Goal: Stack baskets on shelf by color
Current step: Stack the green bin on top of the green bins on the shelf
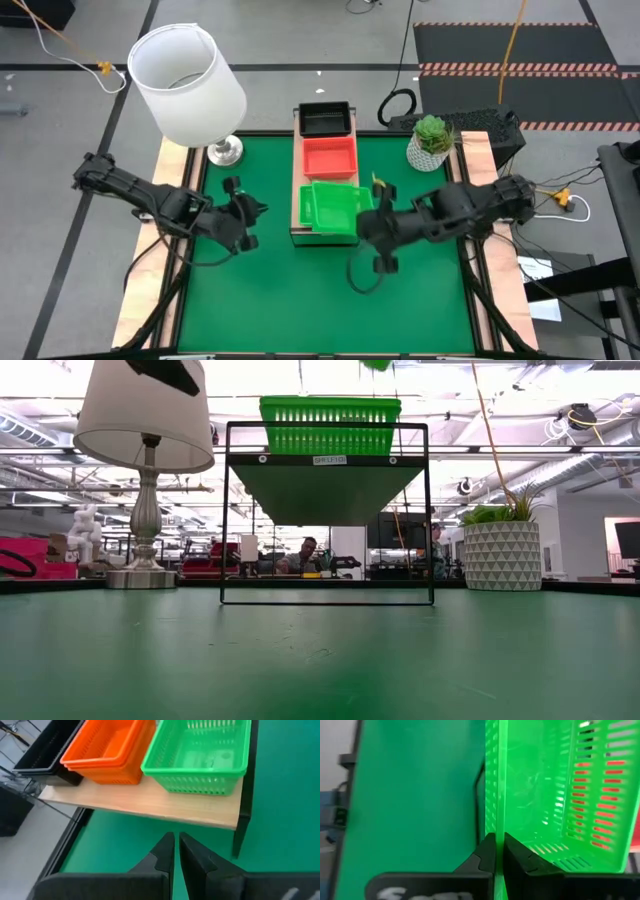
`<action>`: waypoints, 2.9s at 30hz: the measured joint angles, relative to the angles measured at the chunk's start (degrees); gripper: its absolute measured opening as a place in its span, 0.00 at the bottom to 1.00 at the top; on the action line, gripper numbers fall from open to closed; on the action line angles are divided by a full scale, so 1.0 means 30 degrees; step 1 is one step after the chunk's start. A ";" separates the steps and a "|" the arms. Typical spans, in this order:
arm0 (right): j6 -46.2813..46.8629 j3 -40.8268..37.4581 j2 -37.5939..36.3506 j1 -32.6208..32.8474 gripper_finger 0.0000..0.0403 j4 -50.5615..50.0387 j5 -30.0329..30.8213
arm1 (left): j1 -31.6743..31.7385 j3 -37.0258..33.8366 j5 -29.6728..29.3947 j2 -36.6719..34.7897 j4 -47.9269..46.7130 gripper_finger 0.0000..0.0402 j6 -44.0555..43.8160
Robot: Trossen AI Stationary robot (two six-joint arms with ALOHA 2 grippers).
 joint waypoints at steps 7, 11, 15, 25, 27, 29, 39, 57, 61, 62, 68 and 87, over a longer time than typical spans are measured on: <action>-0.1430 0.0062 0.0621 -0.2057 0.02 0.0010 0.0000 | -0.0007 -0.2070 -0.0010 -0.2217 0.2037 0.08 0.0693; -0.2440 0.0062 0.1164 -0.2706 0.02 0.0036 0.0001 | -0.0007 -0.2436 -0.0010 -0.2602 0.2345 0.08 0.0762; -0.3378 0.0062 0.1829 -0.2811 0.02 -0.0059 0.0029 | -0.0007 -0.2468 0.0023 -0.2582 0.2359 0.08 0.0804; -0.2768 0.0026 0.3315 -0.2785 0.02 -0.0284 0.1071 | -0.0007 -0.2468 0.0118 -0.2585 0.2464 0.08 0.0737; -0.2682 0.0026 0.3498 -0.2768 0.02 -0.0256 0.1078 | -0.0007 -0.2468 0.0136 -0.2585 0.2464 0.08 0.0661; -0.2297 0.0026 0.3622 -0.2754 0.02 -0.0312 0.1077 | -0.0007 -0.2468 0.0143 -0.2585 0.2464 0.08 0.0594; -0.1325 0.0004 0.3820 -0.2760 0.03 -0.0513 0.1248 | -0.0007 -0.2468 0.0172 -0.2585 0.2464 0.08 0.0350; -0.1044 -0.1939 0.3831 -0.2760 0.04 -0.0946 0.1523 | -0.0006 -0.2468 0.0179 -0.2585 0.2464 0.08 0.0250; -0.1325 -0.2189 0.3831 -0.2757 0.06 -0.0453 0.1530 | -0.0007 -0.2468 0.0179 -0.2585 0.2464 0.08 0.0250; -0.1325 -0.2196 0.3831 -0.2753 0.06 -0.0405 0.1530 | -0.0007 -0.2468 0.0179 -0.2585 0.2464 0.08 0.0250; -0.1333 -0.2196 0.3831 -0.2753 0.13 -0.0187 0.1530 | -0.0005 -0.2468 0.0179 -0.2585 0.2464 0.08 0.0178; -0.1879 -0.2226 0.2580 -0.2179 0.30 0.1645 0.1772 | 0.0000 -0.2468 0.0191 -0.2580 0.2471 0.08 -0.0171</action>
